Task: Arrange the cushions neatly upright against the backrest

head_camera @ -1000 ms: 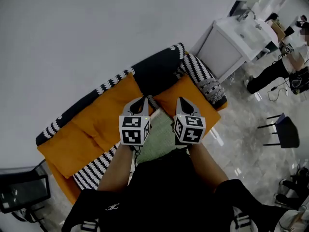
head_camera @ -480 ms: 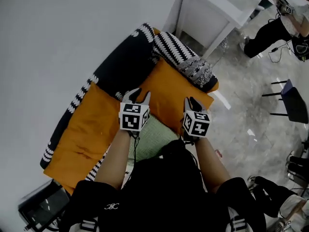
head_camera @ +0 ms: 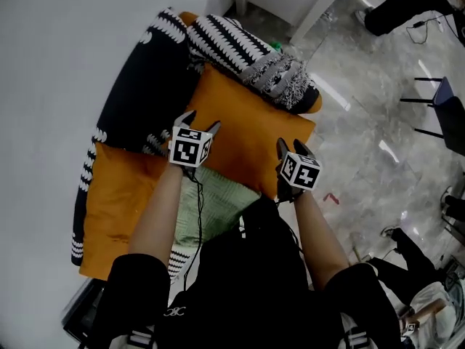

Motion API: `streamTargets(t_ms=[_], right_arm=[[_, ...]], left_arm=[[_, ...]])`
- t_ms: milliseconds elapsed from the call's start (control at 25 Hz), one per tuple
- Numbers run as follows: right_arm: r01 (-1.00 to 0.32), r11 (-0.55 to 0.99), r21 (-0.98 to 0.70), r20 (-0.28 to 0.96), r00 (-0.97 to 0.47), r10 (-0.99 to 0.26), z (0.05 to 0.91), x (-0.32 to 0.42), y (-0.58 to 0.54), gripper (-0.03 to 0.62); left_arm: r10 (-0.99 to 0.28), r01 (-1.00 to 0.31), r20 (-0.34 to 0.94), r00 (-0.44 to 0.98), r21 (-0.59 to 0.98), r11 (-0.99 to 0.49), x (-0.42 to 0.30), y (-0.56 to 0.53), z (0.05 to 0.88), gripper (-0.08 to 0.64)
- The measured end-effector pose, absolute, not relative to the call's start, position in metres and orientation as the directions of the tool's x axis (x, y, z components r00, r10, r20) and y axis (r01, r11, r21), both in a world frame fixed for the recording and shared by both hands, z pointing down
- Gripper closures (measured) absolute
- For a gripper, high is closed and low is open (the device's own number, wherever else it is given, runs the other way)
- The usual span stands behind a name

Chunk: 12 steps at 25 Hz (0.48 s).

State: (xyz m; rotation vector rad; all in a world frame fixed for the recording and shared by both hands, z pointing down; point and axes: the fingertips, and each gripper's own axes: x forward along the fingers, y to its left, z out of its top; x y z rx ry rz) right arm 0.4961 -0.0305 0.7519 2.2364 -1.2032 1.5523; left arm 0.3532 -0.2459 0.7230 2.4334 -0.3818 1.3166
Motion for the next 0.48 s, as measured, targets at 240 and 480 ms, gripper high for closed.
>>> streamTargets(t_ms=[240, 480], right_arm=[[-0.619, -0.748, -0.24, 0.917, 0.109, -0.384, 0.833, 0.516, 0.004, 0.281], [-0.45, -0.848, -0.279, 0.946, 0.02, -0.322, 0.901, 0.522, 0.036, 0.201]], left_arm=[[-0.025, -0.44, 0.915, 0.403, 0.17, -0.882, 0.345, -0.268, 0.805, 0.176], [-0.005, -0.464, 0.952, 0.306, 0.145, -0.874, 0.347, -0.272, 0.85, 0.163]])
